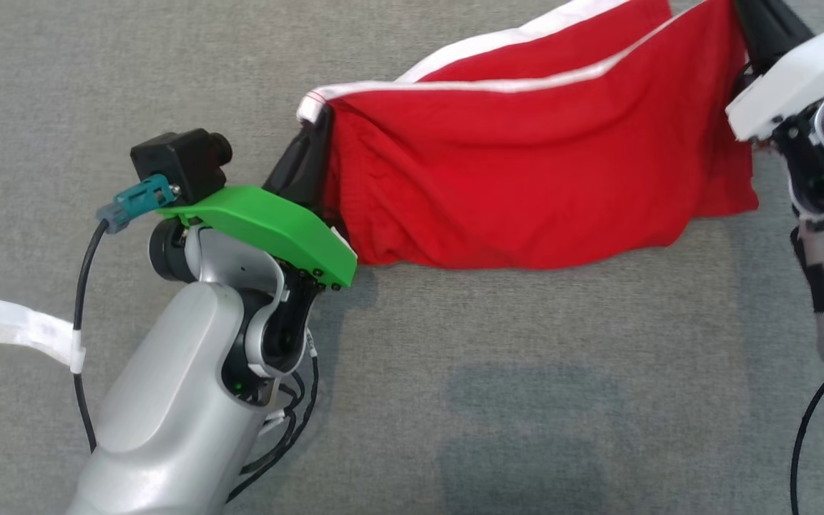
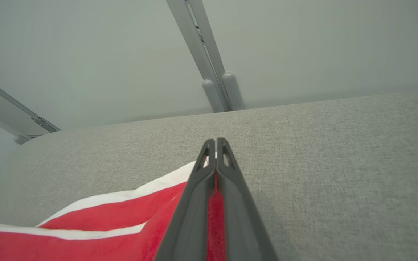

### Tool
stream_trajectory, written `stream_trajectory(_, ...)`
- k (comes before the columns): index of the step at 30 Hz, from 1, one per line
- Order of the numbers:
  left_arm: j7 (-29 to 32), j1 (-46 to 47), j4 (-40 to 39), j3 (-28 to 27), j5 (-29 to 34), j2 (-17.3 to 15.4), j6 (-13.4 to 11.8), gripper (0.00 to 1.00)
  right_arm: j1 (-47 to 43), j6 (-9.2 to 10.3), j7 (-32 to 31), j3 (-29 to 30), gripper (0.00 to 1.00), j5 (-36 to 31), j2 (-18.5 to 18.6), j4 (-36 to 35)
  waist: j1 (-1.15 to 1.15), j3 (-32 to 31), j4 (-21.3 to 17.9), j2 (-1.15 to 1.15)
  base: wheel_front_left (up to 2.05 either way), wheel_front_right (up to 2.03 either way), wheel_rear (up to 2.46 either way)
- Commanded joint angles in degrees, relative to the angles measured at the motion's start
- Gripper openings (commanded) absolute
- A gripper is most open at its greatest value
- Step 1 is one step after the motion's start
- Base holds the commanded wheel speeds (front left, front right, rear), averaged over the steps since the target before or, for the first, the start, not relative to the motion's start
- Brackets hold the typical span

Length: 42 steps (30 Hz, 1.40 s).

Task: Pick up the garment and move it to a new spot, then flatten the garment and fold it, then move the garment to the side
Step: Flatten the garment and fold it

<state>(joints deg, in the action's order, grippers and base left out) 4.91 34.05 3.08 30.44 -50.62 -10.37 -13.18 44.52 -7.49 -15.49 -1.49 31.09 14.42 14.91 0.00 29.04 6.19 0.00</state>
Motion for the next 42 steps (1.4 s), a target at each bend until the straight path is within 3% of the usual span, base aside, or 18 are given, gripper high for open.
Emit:
stream_trajectory(1,-1.6,1.9,2.4,-0.1,1.2,0.6,-0.5,0.0,3.0,0.01,1.1,0.1,0.0,-0.9,1.1,3.4,0.0,1.4,2.5,0.0,0.0,0.0,0.0)
stream_trajectory(12,-4.0,3.9,8.6,0.9,0.1,4.1,1.6,0.0,10.3,0.02,3.6,-1.6,0.0,-3.6,2.9,14.8,0.0,1.4,5.1,0.0,0.0,0.0,0.0)
stream_trajectory(22,-5.0,6.6,14.9,1.8,1.2,5.1,1.0,0.0,12.3,0.01,6.8,-7.5,0.0,-4.4,3.9,20.9,0.0,1.2,5.1,0.0,0.0,0.0,0.0)
stream_trajectory(23,-5.1,6.6,15.2,1.9,1.2,5.2,1.1,0.0,12.3,0.02,7.5,-8.4,0.04,-4.6,4.1,21.0,0.0,1.1,5.0,0.0,0.0,0.0,0.0)
stream_trajectory(25,-5.2,6.4,15.8,2.2,1.3,5.2,1.2,0.0,12.2,0.02,8.8,-10.0,0.89,-4.4,4.3,21.3,0.0,0.7,4.6,0.0,0.0,0.0,0.0)
stream_trajectory(26,-5.1,6.3,16.1,2.4,1.6,5.0,1.2,0.0,12.2,0.02,9.3,-10.7,1.0,-4.2,4.4,21.4,0.0,0.5,4.4,0.0,0.0,0.0,0.0)
stream_trajectory(27,-5.7,6.1,16.4,2.5,2.1,4.6,0.9,0.0,12.2,0.02,10.5,-11.7,1.0,-4.0,4.7,21.3,0.0,0.0,3.9,0.0,0.0,0.0,0.0)
stream_trajectory(28,-6.0,5.8,16.5,2.7,2.4,4.5,0.8,0.07,12.1,0.02,10.9,-12.4,1.0,-4.0,4.9,21.1,0.0,-0.3,3.7,0.0,0.0,0.0,0.0)
stream_trajectory(30,-6.5,4.9,16.2,2.8,2.9,4.1,0.4,0.48,11.3,0.02,11.6,-13.6,1.0,-3.5,5.3,19.9,0.0,-1.3,3.1,0.0,0.0,0.0,0.0)
stream_trajectory(31,-6.7,4.3,16.0,2.7,3.0,3.7,0.1,1.0,10.7,0.02,11.3,-14.2,1.0,-3.3,5.5,19.2,0.0,-1.8,2.7,0.0,0.0,0.0,0.0)
stream_trajectory(35,-8.5,1.6,13.2,2.1,4.1,1.3,-1.3,1.0,8.6,0.02,7.5,-16.3,1.0,-1.3,7.3,15.1,0.0,-3.8,1.1,0.0,0.0,0.0,0.0)
stream_trajectory(42,-13.3,-2.9,3.6,4.4,11.9,-5.6,-4.0,1.0,5.0,0.02,-3.8,-16.7,1.0,-1.9,10.9,9.4,0.0,-3.2,0.8,0.0,0.0,0.0,0.0)
